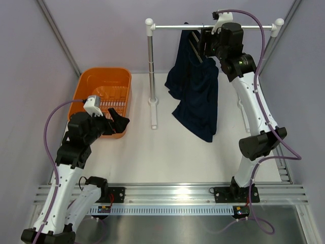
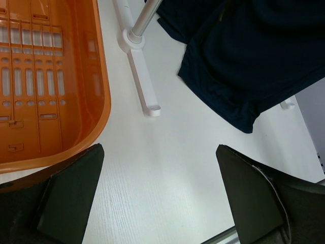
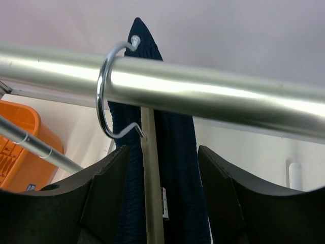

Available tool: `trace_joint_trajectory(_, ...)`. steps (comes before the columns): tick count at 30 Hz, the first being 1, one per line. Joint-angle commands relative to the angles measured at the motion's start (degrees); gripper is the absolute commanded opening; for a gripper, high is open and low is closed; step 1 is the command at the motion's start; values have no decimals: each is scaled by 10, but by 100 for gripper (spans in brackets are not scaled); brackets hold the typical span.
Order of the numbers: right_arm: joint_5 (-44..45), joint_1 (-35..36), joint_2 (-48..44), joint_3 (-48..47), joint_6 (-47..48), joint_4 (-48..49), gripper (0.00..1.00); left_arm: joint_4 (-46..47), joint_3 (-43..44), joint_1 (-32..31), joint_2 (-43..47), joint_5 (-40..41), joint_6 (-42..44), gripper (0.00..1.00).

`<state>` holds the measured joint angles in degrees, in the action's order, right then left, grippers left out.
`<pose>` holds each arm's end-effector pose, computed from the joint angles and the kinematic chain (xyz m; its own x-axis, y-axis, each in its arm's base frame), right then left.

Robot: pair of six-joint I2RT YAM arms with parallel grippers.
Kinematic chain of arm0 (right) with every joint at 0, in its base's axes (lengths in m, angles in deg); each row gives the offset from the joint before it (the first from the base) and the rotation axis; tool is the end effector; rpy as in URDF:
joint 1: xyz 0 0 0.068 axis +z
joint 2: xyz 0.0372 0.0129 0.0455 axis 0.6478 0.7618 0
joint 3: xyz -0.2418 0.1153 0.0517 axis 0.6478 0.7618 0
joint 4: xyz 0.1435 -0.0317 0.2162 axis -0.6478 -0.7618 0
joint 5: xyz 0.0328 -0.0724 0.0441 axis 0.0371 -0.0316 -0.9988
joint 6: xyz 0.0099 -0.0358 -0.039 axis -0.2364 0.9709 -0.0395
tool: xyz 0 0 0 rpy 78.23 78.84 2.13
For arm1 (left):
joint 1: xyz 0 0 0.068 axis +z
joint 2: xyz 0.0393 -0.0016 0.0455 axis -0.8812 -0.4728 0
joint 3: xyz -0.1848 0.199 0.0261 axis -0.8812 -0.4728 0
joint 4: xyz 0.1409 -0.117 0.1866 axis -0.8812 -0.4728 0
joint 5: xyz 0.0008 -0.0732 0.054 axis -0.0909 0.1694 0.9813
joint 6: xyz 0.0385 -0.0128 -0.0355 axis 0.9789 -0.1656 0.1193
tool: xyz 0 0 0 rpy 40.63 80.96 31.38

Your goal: Remove the shorts from the hanger

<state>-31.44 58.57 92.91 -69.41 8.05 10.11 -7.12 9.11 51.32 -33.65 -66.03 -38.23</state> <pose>0.3786 0.1215 0.4959 -0.1798 -0.0364 -0.9830 -0.2347 0.9720 0.0070 0.1451 -0.0358 0.3419 -0.4786 -0.3057 -0.8231 0.2325 0.8599 -0.4545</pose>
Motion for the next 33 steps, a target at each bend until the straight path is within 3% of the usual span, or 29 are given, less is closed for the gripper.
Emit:
trace_joint_trajectory(1, 4, -2, 23, -51, 8, -10, 65, 21, 15, -3, 8, -12, 5, 99)
trace_joint_trajectory(11, 2, -2, 40, -65, 3, -16, 63, 21, 15, -3, 8, -9, 5, 99)
trace_joint_trajectory(18, -7, -2, 49, -71, -7, -12, 56, 21, 15, -3, 9, -7, 5, 99)
trace_joint_trajectory(25, -25, -2, 86, -132, -13, -56, 55, 20, 15, -3, 9, -6, 6, 99)
trace_joint_trajectory(33, -24, -1, 79, -123, -18, -52, 50, 20, 15, -3, 9, -3, 6, 99)
